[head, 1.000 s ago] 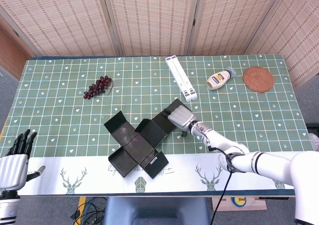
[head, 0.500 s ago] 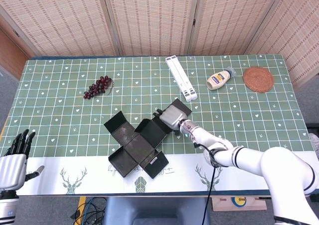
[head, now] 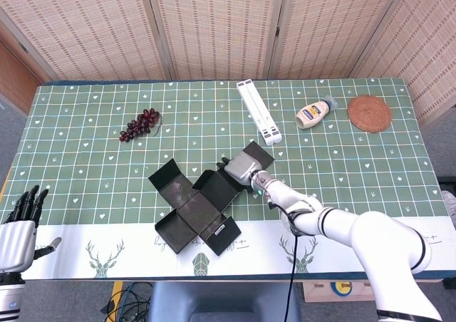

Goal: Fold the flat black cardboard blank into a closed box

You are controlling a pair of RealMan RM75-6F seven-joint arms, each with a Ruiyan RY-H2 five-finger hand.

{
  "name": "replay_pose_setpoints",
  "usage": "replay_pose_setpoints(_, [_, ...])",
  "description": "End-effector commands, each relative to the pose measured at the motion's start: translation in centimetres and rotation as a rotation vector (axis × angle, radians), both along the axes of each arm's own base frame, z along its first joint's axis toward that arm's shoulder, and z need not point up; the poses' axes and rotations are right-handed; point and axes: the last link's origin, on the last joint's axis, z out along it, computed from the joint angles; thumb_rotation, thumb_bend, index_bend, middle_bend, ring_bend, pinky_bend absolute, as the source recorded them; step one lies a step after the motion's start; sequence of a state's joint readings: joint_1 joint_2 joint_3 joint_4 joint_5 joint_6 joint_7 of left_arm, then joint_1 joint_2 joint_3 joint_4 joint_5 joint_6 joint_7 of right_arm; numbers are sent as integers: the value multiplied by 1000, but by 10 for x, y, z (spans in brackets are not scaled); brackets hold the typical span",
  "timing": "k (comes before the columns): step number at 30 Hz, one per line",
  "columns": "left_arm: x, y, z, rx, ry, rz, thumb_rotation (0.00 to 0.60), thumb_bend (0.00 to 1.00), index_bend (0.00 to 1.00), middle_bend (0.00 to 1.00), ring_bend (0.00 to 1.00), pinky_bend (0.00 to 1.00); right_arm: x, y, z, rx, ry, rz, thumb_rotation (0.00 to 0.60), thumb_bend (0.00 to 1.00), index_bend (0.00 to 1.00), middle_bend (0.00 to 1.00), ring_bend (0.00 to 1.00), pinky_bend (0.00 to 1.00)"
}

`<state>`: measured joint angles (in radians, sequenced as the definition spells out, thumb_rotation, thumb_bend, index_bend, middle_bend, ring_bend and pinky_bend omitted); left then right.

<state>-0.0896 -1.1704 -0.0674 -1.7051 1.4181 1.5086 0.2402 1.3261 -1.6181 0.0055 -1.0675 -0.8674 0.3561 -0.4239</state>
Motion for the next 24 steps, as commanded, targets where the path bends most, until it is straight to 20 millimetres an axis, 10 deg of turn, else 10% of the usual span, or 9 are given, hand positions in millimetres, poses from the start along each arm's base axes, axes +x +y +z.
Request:
replay_pose_setpoints(1, [0,1,-1,-1,0,-4,600,104,53,19,33,268,0,0,-1,-5,-15,-6,600,107,8,132,701,874])
replay_pose_setpoints(9, [8,25,-6,-23,11,-99,600,104,69,19,47,268,-6,3,4,-67,-141,-62,600,108,271,364,739,907])
replay_pose_setpoints(24, [45,104,-60,-167,122,-340,600,104,41,19,74,268,-36,26,21,-218,-236,-278,600,132,281,390,748,918])
